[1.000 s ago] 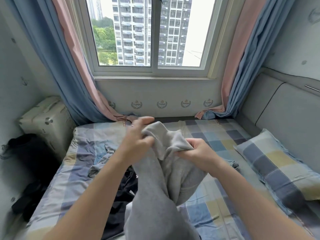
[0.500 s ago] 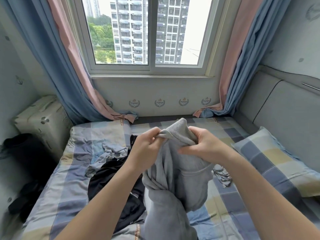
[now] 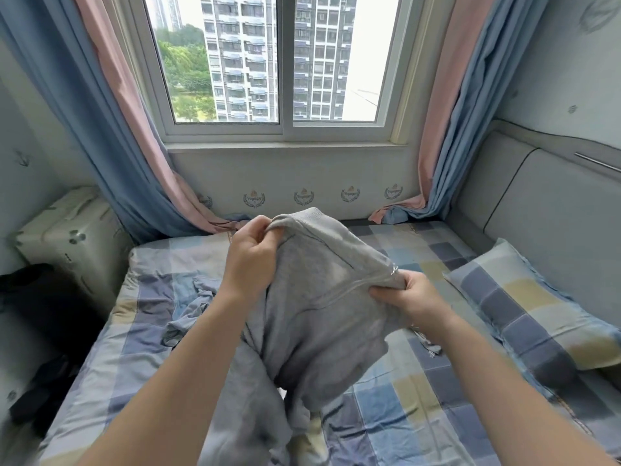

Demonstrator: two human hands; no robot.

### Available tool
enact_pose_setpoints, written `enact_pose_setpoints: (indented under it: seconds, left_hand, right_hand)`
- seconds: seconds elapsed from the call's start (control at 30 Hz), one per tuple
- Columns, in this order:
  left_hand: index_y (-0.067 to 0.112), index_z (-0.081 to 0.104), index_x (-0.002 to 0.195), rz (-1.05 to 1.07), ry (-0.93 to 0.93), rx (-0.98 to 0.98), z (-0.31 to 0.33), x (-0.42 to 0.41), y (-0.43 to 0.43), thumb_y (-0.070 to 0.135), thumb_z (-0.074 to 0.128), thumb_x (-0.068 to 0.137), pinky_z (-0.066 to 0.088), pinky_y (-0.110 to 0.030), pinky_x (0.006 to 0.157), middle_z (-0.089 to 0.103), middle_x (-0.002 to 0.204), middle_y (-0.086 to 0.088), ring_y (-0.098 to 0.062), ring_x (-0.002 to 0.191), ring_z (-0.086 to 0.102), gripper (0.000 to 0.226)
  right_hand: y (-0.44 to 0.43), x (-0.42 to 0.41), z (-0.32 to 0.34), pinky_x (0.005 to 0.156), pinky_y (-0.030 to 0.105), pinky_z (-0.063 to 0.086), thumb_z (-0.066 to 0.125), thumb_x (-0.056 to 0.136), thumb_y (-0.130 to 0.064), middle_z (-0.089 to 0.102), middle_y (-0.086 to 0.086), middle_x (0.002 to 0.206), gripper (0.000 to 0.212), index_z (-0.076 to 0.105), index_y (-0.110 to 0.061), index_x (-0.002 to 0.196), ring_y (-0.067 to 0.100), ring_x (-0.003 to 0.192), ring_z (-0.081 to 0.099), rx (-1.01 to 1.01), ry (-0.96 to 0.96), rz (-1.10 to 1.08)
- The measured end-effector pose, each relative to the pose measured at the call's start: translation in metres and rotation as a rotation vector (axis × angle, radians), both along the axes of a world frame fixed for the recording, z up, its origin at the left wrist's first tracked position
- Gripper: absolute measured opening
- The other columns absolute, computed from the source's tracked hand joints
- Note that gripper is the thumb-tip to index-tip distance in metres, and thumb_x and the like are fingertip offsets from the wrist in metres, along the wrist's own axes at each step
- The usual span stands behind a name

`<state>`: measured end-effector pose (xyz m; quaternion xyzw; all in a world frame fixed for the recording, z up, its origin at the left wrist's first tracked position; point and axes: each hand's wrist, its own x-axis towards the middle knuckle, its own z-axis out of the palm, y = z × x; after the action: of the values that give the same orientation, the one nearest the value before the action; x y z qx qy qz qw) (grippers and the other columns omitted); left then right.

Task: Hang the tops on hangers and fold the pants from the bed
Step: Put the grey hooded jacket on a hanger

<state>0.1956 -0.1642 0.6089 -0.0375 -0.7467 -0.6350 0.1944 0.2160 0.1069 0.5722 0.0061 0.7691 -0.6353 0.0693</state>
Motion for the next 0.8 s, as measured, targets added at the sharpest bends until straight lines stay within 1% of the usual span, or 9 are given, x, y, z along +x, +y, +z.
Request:
enact_pose_setpoints:
  seconds: [0.07, 0.13, 0.3, 0.43, 0.5, 0.57, 0.67, 0.73, 0.8]
  left_hand:
    - [0.006, 0.06, 0.08, 0.085, -0.121, -0.107, -0.01, -0.011, -0.01, 0.024, 0.057, 0.099, 0.038, -0.033, 0.061, 0.049, 0.063, 0.011, -0.014, 0.063, 0.046, 0.026]
    - [0.016, 0.067, 0.099, 0.102, -0.269, -0.226, -0.018, -0.014, -0.017, 0.025, 0.062, 0.097, 0.05, -0.036, 0.082, 0.064, 0.091, 0.006, -0.019, 0.091, 0.061, 0.011]
    - [0.037, 0.053, 0.131, -0.347, -0.286, -0.277, -0.014, 0.013, 0.0, 0.035, 0.072, 0.071, 0.044, -0.009, 0.091, 0.058, 0.12, 0.02, 0.003, 0.113, 0.055, 0.063]
    - [0.031, 0.056, 0.136, -0.604, -0.213, -0.034, -0.014, 0.031, 0.015, 0.02, 0.07, 0.074, 0.042, -0.048, 0.112, 0.061, 0.138, 0.006, -0.018, 0.133, 0.052, 0.065]
    - [0.034, 0.051, 0.141, -0.627, -0.191, -0.018, -0.014, 0.033, 0.017, 0.025, 0.073, 0.078, 0.041, -0.052, 0.112, 0.056, 0.143, 0.009, -0.015, 0.135, 0.05, 0.068]
    - [0.046, 0.042, 0.145, -0.594, -0.16, -0.107, -0.011, 0.033, 0.02, 0.029, 0.075, 0.078, 0.037, -0.048, 0.115, 0.046, 0.149, 0.022, -0.004, 0.141, 0.039, 0.077]
    - [0.046, 0.043, 0.144, -0.714, -0.107, -0.174, -0.005, 0.027, 0.03, 0.02, 0.078, 0.08, 0.035, -0.039, 0.112, 0.049, 0.145, 0.024, 0.0, 0.139, 0.039, 0.078]
    - [0.037, 0.062, 0.126, -0.801, -0.069, -0.188, -0.005, 0.025, 0.042, 0.014, 0.076, 0.083, 0.047, -0.032, 0.095, 0.066, 0.119, 0.016, -0.004, 0.115, 0.059, 0.051]
    - [0.032, 0.069, 0.107, -0.713, -0.028, -0.168, -0.007, 0.025, 0.049, 0.019, 0.076, 0.082, 0.049, -0.044, 0.077, 0.067, 0.092, 0.002, -0.011, 0.089, 0.06, 0.029]
  right_hand:
    - [-0.004, -0.002, 0.016, 0.085, 0.048, 0.059, 0.083, 0.079, -0.014, 0.078, 0.011, 0.094, 0.016, 0.076, -0.009, 0.092, 0.037, 0.096, 0.072, 0.004, 0.061, -0.027]
    - [-0.014, -0.002, 0.035, 0.077, 0.047, 0.059, 0.084, 0.079, -0.021, 0.077, 0.011, 0.091, 0.015, 0.076, -0.012, 0.089, 0.033, 0.089, 0.074, 0.011, 0.123, 0.002]
    - [-0.052, 0.002, 0.072, 0.07, 0.038, 0.055, 0.075, 0.088, -0.024, 0.071, 0.005, 0.08, 0.011, 0.075, -0.014, 0.083, 0.017, 0.075, 0.066, 0.031, 0.275, 0.134]
    - [-0.061, 0.004, 0.085, 0.067, 0.035, 0.044, 0.071, 0.092, -0.017, 0.061, 0.008, 0.075, 0.016, 0.072, -0.005, 0.081, 0.02, 0.072, 0.053, 0.012, 0.322, 0.154]
    - [-0.054, 0.004, 0.09, 0.063, 0.034, 0.038, 0.071, 0.092, -0.016, 0.053, 0.007, 0.073, 0.02, 0.069, 0.001, 0.082, 0.021, 0.068, 0.045, 0.049, 0.333, 0.213]
    - [-0.047, 0.006, 0.096, 0.055, 0.025, 0.036, 0.072, 0.092, -0.013, 0.049, -0.002, 0.063, 0.022, 0.069, -0.015, 0.07, 0.014, 0.058, 0.041, 0.131, 0.349, 0.378]
    - [-0.043, 0.009, 0.104, 0.056, 0.014, 0.041, 0.074, 0.09, -0.014, 0.062, -0.015, 0.063, 0.023, 0.074, -0.028, 0.071, 0.002, 0.057, 0.051, 0.235, 0.375, 0.55]
    - [-0.039, 0.01, 0.107, 0.064, 0.018, 0.049, 0.075, 0.086, -0.017, 0.074, -0.006, 0.077, 0.004, 0.078, -0.019, 0.084, 0.005, 0.07, 0.064, 0.244, 0.376, 0.564]
    - [-0.031, 0.006, 0.103, 0.068, 0.02, 0.05, 0.078, 0.082, -0.021, 0.074, -0.004, 0.081, 0.004, 0.077, -0.018, 0.085, 0.005, 0.075, 0.065, 0.247, 0.384, 0.527]
